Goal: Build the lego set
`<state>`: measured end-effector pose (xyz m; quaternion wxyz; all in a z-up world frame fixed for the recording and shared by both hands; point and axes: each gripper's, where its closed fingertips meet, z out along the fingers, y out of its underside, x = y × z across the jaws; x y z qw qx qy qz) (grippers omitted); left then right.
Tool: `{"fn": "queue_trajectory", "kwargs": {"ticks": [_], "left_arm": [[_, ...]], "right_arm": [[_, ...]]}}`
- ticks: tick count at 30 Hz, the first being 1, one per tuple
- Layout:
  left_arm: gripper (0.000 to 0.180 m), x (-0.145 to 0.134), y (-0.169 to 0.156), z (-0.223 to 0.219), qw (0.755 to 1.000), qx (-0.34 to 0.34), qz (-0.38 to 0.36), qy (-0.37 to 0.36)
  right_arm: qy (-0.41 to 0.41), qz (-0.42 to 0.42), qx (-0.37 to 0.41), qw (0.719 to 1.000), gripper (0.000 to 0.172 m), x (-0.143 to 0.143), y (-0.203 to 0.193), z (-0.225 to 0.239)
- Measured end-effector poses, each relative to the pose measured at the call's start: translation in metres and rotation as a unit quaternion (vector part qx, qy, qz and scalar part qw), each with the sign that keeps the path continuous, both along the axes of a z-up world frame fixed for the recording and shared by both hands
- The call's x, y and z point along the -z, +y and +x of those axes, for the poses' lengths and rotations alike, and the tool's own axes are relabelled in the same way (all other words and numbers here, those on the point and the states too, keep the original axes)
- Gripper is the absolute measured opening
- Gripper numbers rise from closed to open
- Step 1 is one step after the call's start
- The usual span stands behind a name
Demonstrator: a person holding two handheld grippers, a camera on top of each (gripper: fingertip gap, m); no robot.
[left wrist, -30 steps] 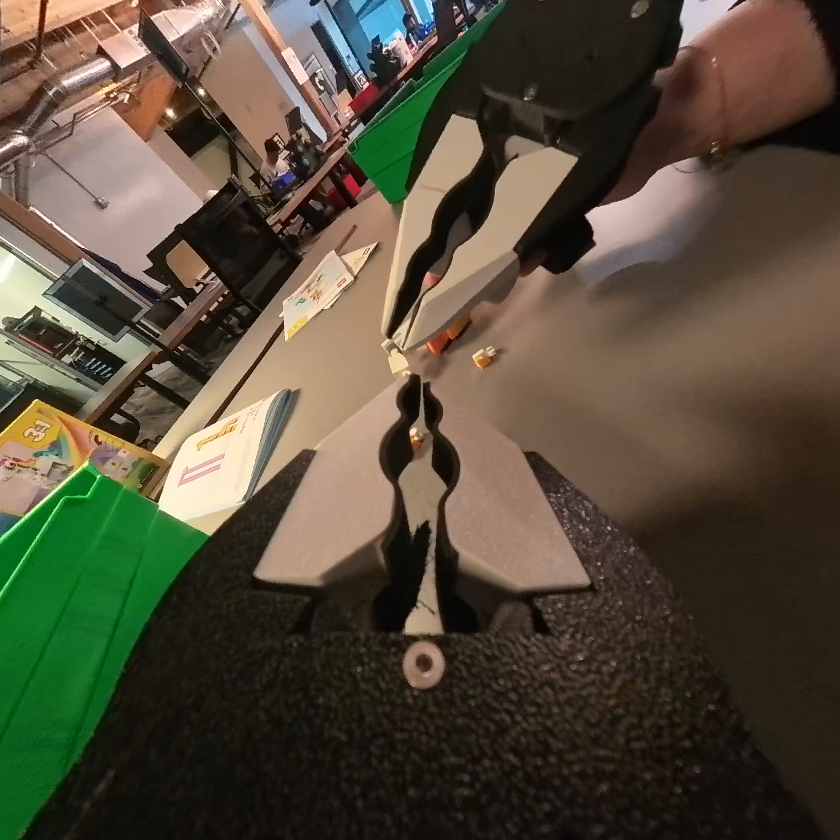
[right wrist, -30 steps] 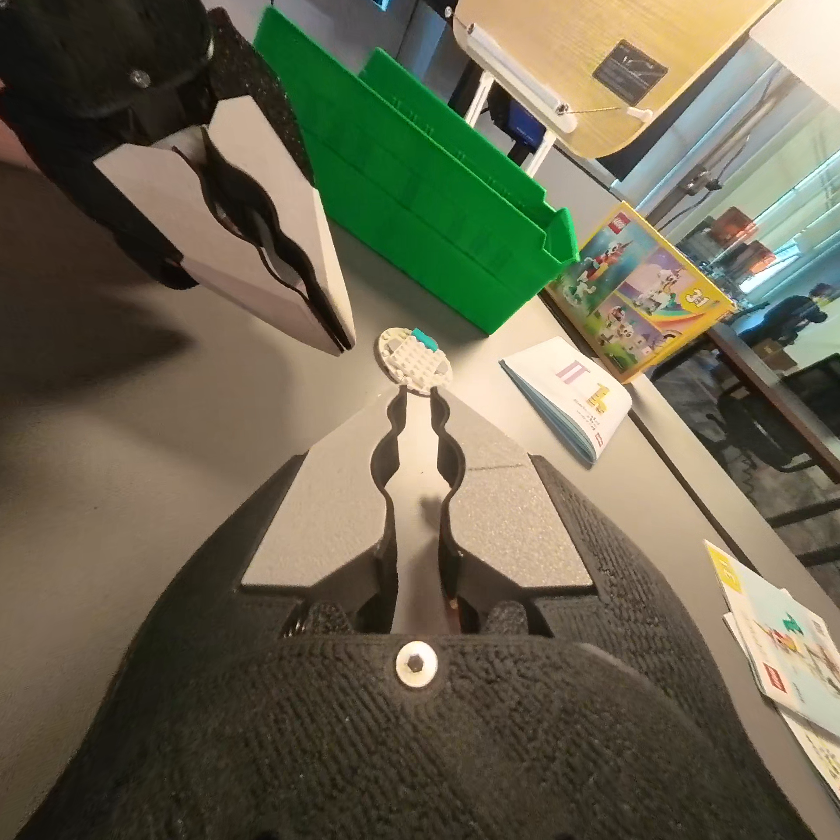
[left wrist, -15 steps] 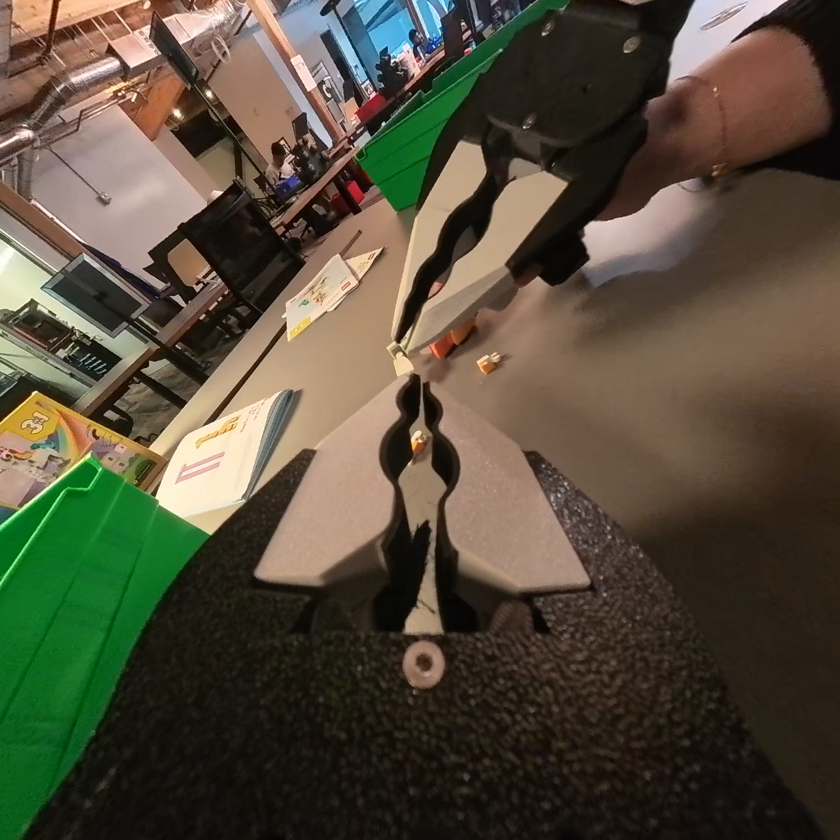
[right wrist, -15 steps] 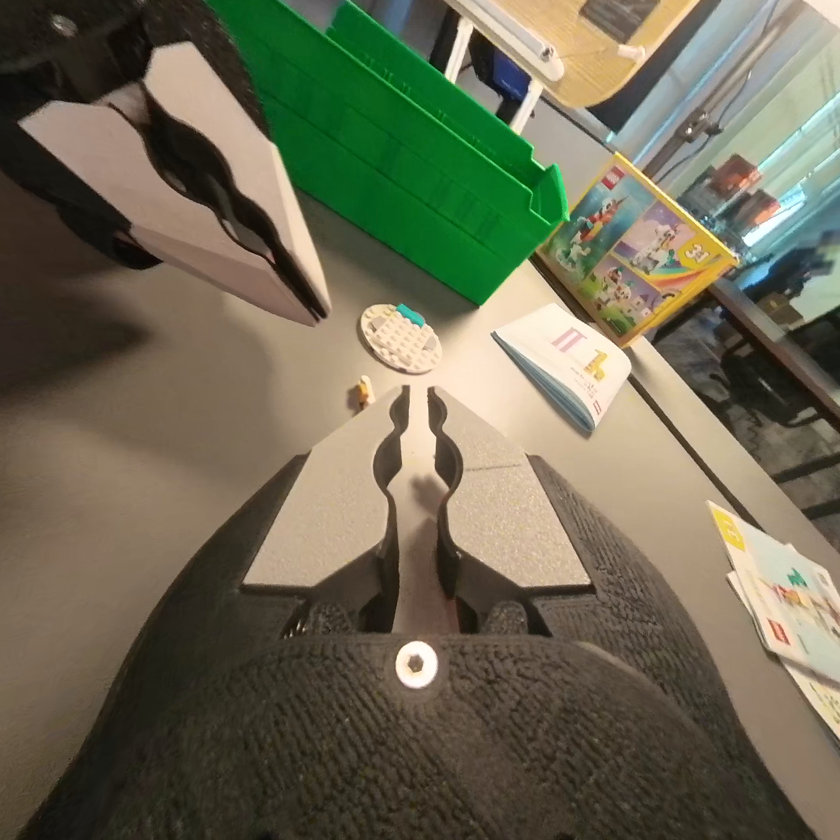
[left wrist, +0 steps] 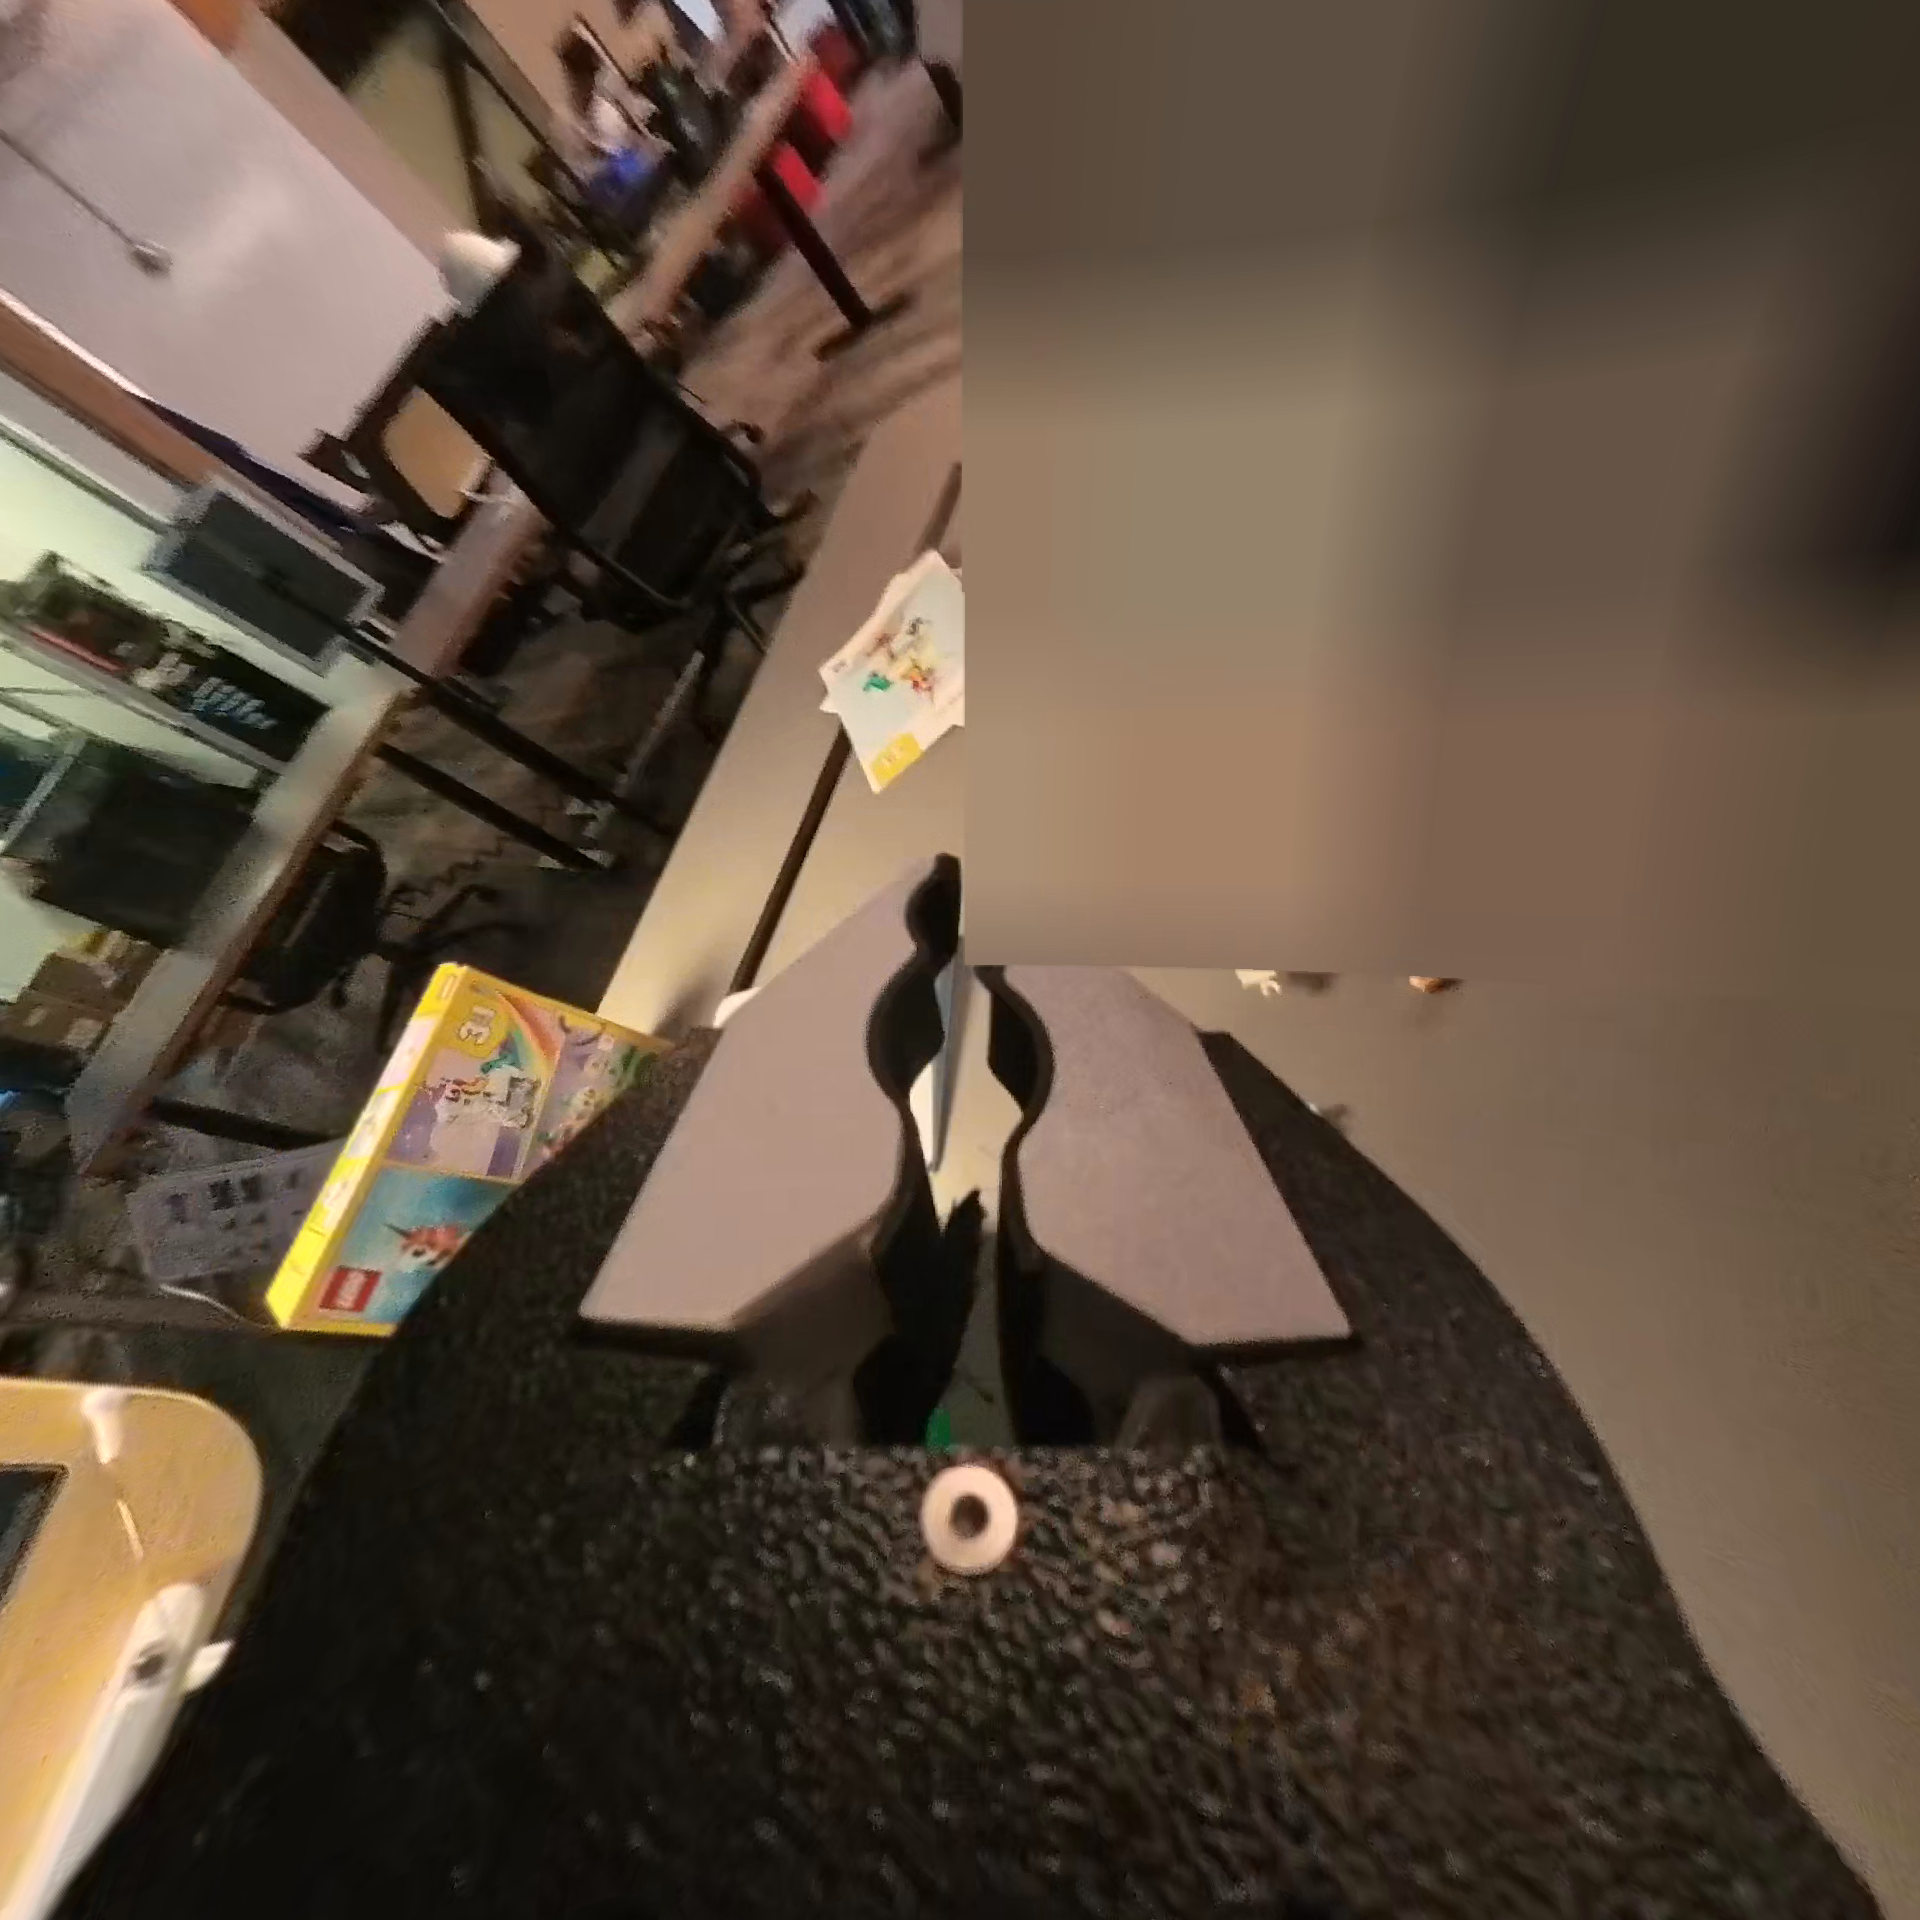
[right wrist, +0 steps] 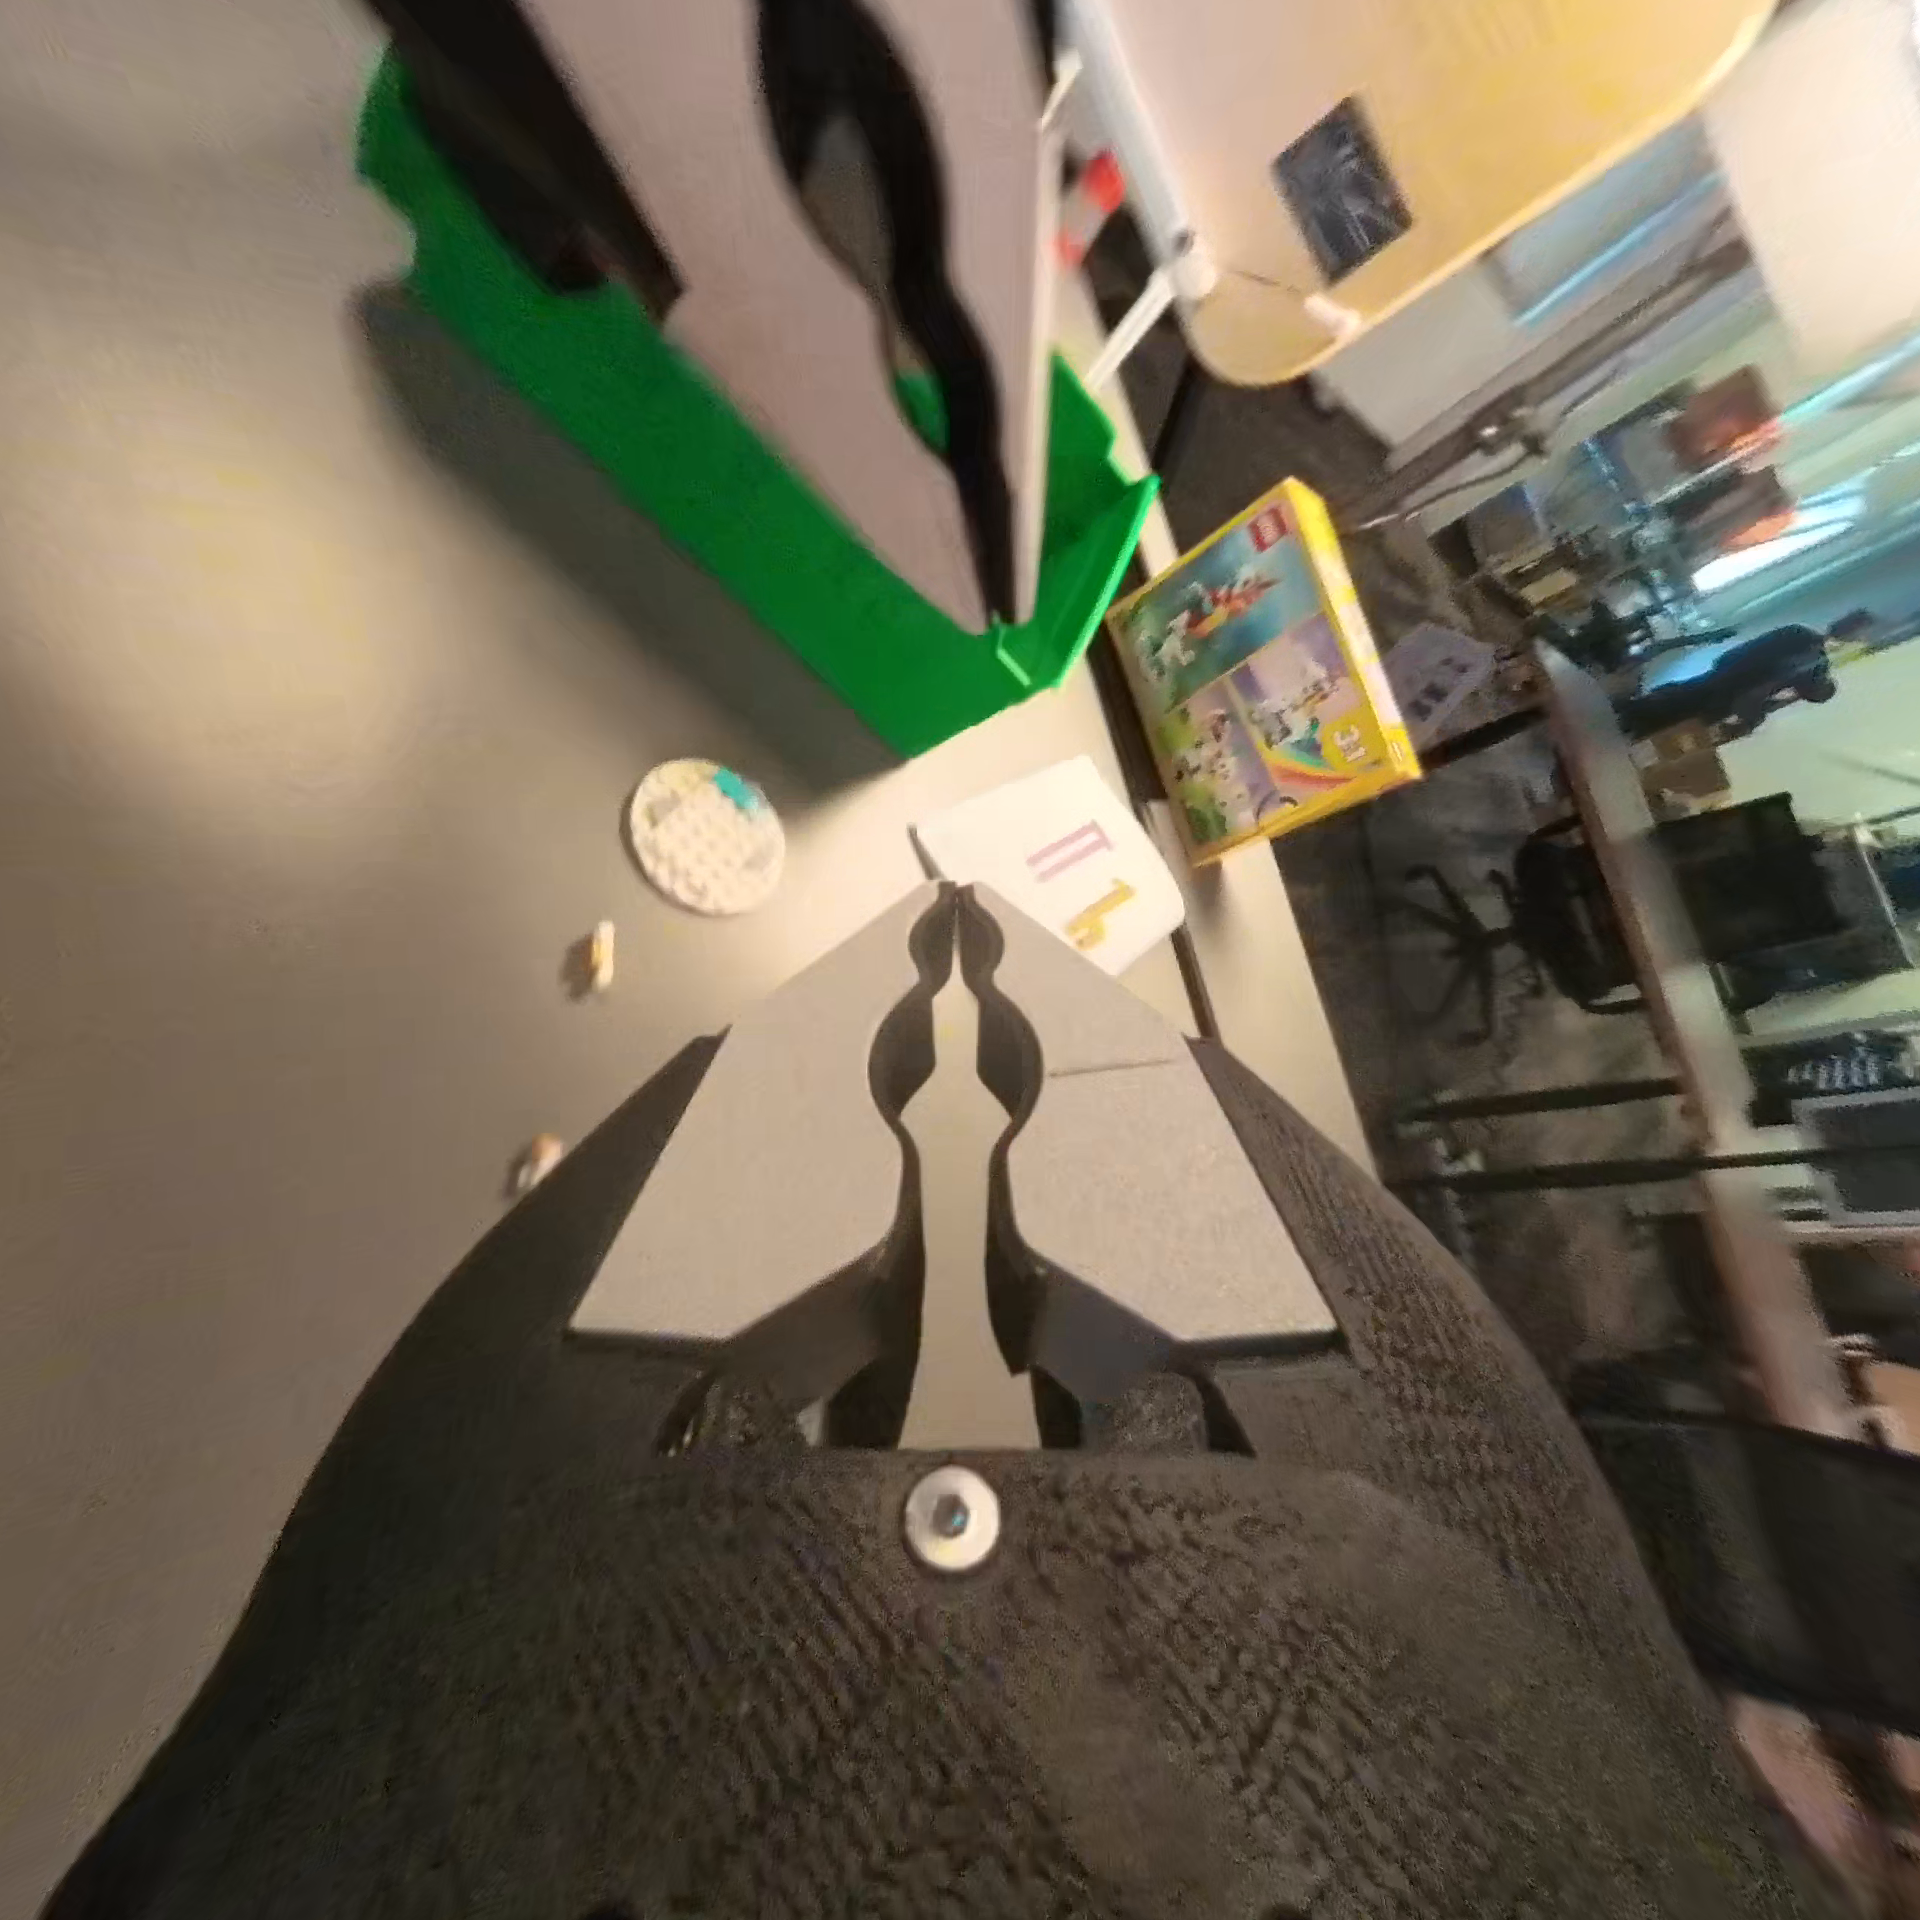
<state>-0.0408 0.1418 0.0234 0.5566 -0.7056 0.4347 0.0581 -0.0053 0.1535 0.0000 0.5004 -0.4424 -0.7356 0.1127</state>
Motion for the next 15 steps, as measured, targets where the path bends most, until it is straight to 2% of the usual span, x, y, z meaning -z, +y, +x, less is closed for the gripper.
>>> {"fn": "queue_trajectory", "kwargs": {"ticks": [3,6,7,11,15], "left_arm": [[0.0,-0.008,-0.006,0.006,1.0,0.01,0.002,0.013],[0.0,0.021,-0.019,0.022,0.996,0.055,-0.066,0.036],[0.0,0.028,-0.02,0.027,0.994,0.07,-0.068,0.048],[0.0,0.041,-0.027,0.054,0.985,0.147,-0.088,0.03],[0.0,0.062,-0.028,0.041,0.977,0.116,-0.135,0.114]], "right_arm": [[-0.083,0.019,0.017,0.996,0.0,0.006,-0.002,0.018],[-0.169,0.007,0.024,0.985,0.0,0.034,-0.002,0.041],[-0.184,0.002,0.023,0.983,0.0,0.041,-0.001,0.045],[-0.189,-0.04,-0.003,0.981,0.0,0.053,-0.01,0.047],[-0.199,-0.037,-0.012,0.979,0.0,0.061,-0.015,0.046]]}}
